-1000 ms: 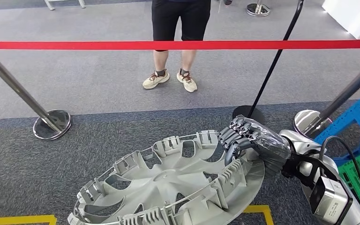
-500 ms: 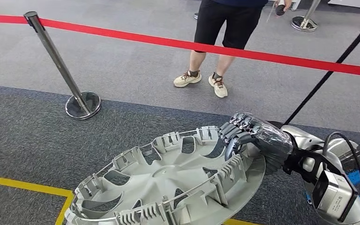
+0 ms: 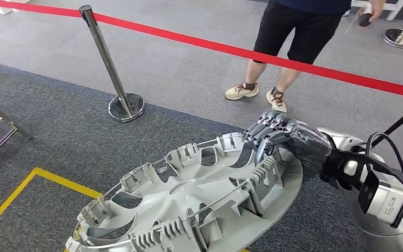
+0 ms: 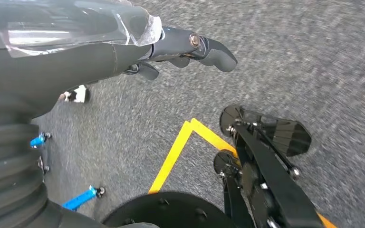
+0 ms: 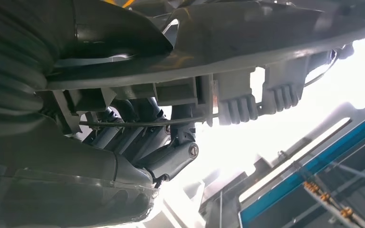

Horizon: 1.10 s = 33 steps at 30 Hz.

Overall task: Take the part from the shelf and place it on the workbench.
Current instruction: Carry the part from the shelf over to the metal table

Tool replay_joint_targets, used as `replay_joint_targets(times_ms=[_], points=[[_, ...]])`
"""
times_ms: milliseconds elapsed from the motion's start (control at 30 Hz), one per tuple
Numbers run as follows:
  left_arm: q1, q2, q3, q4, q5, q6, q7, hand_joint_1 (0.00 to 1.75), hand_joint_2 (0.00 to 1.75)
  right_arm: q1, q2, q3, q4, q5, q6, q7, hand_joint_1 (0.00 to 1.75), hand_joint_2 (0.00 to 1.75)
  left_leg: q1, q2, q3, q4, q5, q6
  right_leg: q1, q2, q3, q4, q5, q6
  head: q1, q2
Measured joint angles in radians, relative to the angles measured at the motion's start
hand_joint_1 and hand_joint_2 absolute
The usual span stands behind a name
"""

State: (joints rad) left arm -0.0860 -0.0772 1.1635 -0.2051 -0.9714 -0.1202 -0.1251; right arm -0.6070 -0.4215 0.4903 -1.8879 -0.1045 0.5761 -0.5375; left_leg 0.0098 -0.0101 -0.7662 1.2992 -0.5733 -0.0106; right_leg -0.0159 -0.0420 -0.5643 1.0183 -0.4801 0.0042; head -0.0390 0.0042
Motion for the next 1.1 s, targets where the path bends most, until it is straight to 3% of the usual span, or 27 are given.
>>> replay_joint_targets(times_ms=[33,67,133,200,267,300,367,433,500,533,567,600,667,733,800,867,933,1000,1033,1067,1100], points=[[0.001,0.0,0.0,0.0,-0.001,0.0,0.0,0.0,1.75,0.0,0.0,0.002,0.0,-0.001,0.0,0.001,1.75,1.75,0.0,0.002,0.003,-0.006,0.012,0.001,0.001,-0.015,0.001,0.0,-0.001,0.0,0.0,0.0],[0.002,0.0,0.0,0.0,-0.002,0.0,0.0,0.0,1.75,0.0,-0.001,0.002,0.0,-0.003,-0.001,0.002,1.75,1.75,0.0,0.008,0.03,-0.054,0.04,0.002,0.001,-0.028,0.002,0.0,-0.002,0.001,0.0,0.0],[0.001,0.001,0.0,0.0,-0.002,0.0,0.0,0.0,1.75,0.0,-0.004,0.002,0.0,-0.007,-0.002,0.001,1.75,1.75,-0.006,0.05,0.11,-0.197,0.093,0.008,0.004,-0.051,0.007,0.001,-0.007,0.006,0.0,0.0],[-0.002,0.001,0.0,0.0,-0.003,0.0,0.0,0.0,1.75,-0.001,-0.011,0.001,0.0,-0.011,-0.003,-0.002,1.75,1.75,-0.015,0.078,0.153,-0.272,0.109,0.019,0.009,-0.07,0.01,0.001,-0.012,0.015,0.001,0.0],[0.0,0.002,0.0,0.0,-0.004,0.001,0.0,0.0,1.75,-0.002,-0.016,0.0,0.0,-0.013,-0.004,-0.004,1.75,1.75,-0.018,0.059,0.153,-0.277,0.109,0.03,0.009,-0.089,0.015,-0.001,-0.014,0.024,0.002,0.0],[0.001,0.003,0.0,0.0,-0.004,0.001,0.0,0.0,1.75,-0.002,-0.018,-0.001,0.0,-0.013,-0.004,-0.004,1.75,1.75,-0.016,0.048,0.155,-0.279,0.111,0.035,0.007,-0.086,0.017,0.001,-0.018,0.03,0.002,0.0],[0.001,0.004,0.0,0.0,-0.006,0.002,0.0,0.0,1.75,-0.001,-0.023,-0.003,-0.002,-0.012,-0.007,-0.006,1.75,1.75,-0.009,0.025,0.159,-0.284,0.115,0.046,0.001,-0.037,0.002,0.045,-0.048,0.039,0.006,0.0],[-0.003,0.005,0.0,0.0,-0.009,0.003,0.0,0.0,1.75,0.006,-0.028,-0.004,-0.003,-0.009,-0.012,-0.007,1.75,1.75,-0.004,0.0,0.161,-0.285,0.116,0.053,-0.003,0.021,-0.057,0.168,-0.105,0.045,0.011,0.0],[-0.003,0.005,0.0,0.0,-0.011,0.003,0.0,0.0,1.75,0.018,-0.03,-0.004,-0.004,-0.001,-0.018,-0.005,1.75,1.75,-0.004,-0.028,0.161,-0.285,0.116,0.054,-0.003,0.034,-0.117,0.28,-0.138,0.048,0.013,0.0],[-0.002,0.005,0.0,0.0,-0.011,0.003,0.0,0.0,1.75,0.024,-0.03,-0.004,-0.004,0.003,-0.02,-0.004,1.75,1.75,-0.004,-0.043,0.162,-0.284,0.116,0.054,-0.003,0.036,-0.126,0.288,-0.128,0.047,0.013,0.0],[-0.002,0.005,0.0,0.0,-0.011,0.003,0.0,0.0,1.75,0.029,-0.031,-0.004,-0.005,0.007,-0.021,-0.004,1.75,1.75,-0.003,-0.058,0.163,-0.284,0.116,0.053,-0.004,0.038,-0.115,0.255,-0.101,0.045,0.013,0.0],[-0.001,0.005,0.0,0.0,-0.011,0.003,0.0,0.0,1.75,0.032,-0.032,-0.005,-0.007,0.008,-0.022,-0.004,1.75,1.75,-0.002,-0.073,0.164,-0.283,0.116,0.052,-0.006,0.05,-0.086,0.189,-0.062,0.044,0.014,0.0],[-0.002,0.005,0.0,0.0,-0.011,0.003,0.0,0.0,1.75,0.037,-0.036,-0.009,-0.011,0.009,-0.023,-0.01,1.75,1.75,-0.002,-0.102,0.161,-0.28,0.116,0.043,-0.014,0.105,-0.027,0.057,-0.013,0.043,0.013,0.0],[-0.002,0.006,0.0,0.0,-0.011,0.003,0.0,0.0,1.75,0.046,-0.044,-0.014,-0.013,0.008,-0.023,-0.02,1.75,1.75,0.0,-0.128,0.151,-0.279,0.12,0.028,-0.017,0.138,-0.006,0.008,-0.008,0.039,0.012,0.0],[0.001,0.007,0.0,0.0,-0.011,0.004,-0.001,0.0,1.75,0.053,-0.052,-0.02,-0.014,0.007,-0.021,-0.031,1.75,1.75,0.005,-0.141,0.143,-0.281,0.125,0.015,-0.014,0.115,-0.004,0.004,-0.006,0.029,0.012,0.0],[0.003,0.007,0.0,0.0,-0.011,0.004,0.0,0.0,1.75,0.057,-0.06,-0.027,-0.014,0.004,-0.019,-0.044,1.75,1.75,0.002,-0.087,0.123,-0.251,0.105,0.007,-0.014,0.085,0.0,0.0,-0.004,0.015,0.006,0.0],[0.0,0.006,0.0,0.001,-0.011,0.004,0.0,0.0,1.75,0.06,-0.07,-0.035,-0.014,0.002,-0.016,-0.053,1.75,1.75,-0.001,-0.015,0.067,-0.143,0.049,0.004,-0.01,0.053,0.002,-0.001,-0.006,0.005,-0.001,0.0],[-0.002,0.004,0.0,0.001,-0.011,0.004,0.0,0.0,1.75,0.063,-0.076,-0.037,-0.014,0.001,-0.011,-0.057,1.75,1.75,0.001,0.003,0.006,-0.02,0.004,0.002,-0.006,0.021,0.002,-0.001,-0.008,0.001,-0.002,0.0],[-0.001,0.004,0.0,0.001,-0.011,0.004,0.0,0.0,1.75,0.064,-0.077,-0.037,-0.014,0.001,-0.009,-0.057,1.75,1.75,0.001,0.005,-0.004,0.0,0.005,0.003,-0.005,0.006,0.003,-0.001,-0.009,0.001,-0.002,0.0],[0.001,0.004,0.0,0.001,-0.011,0.004,0.0,0.0,1.75,0.065,-0.077,-0.037,-0.014,0.001,-0.008,-0.057,1.75,1.75,0.0,0.007,0.008,-0.02,0.024,0.004,-0.004,-0.008,0.004,-0.001,-0.01,0.001,-0.002,0.0],[0.001,0.005,0.0,0.001,-0.011,0.004,0.0,0.0,1.75,0.065,-0.077,-0.037,-0.014,0.001,-0.008,-0.057,1.75,1.75,-0.001,0.015,0.04,-0.08,0.054,0.007,-0.003,-0.022,0.006,-0.001,-0.012,0.002,-0.002,0.0]])
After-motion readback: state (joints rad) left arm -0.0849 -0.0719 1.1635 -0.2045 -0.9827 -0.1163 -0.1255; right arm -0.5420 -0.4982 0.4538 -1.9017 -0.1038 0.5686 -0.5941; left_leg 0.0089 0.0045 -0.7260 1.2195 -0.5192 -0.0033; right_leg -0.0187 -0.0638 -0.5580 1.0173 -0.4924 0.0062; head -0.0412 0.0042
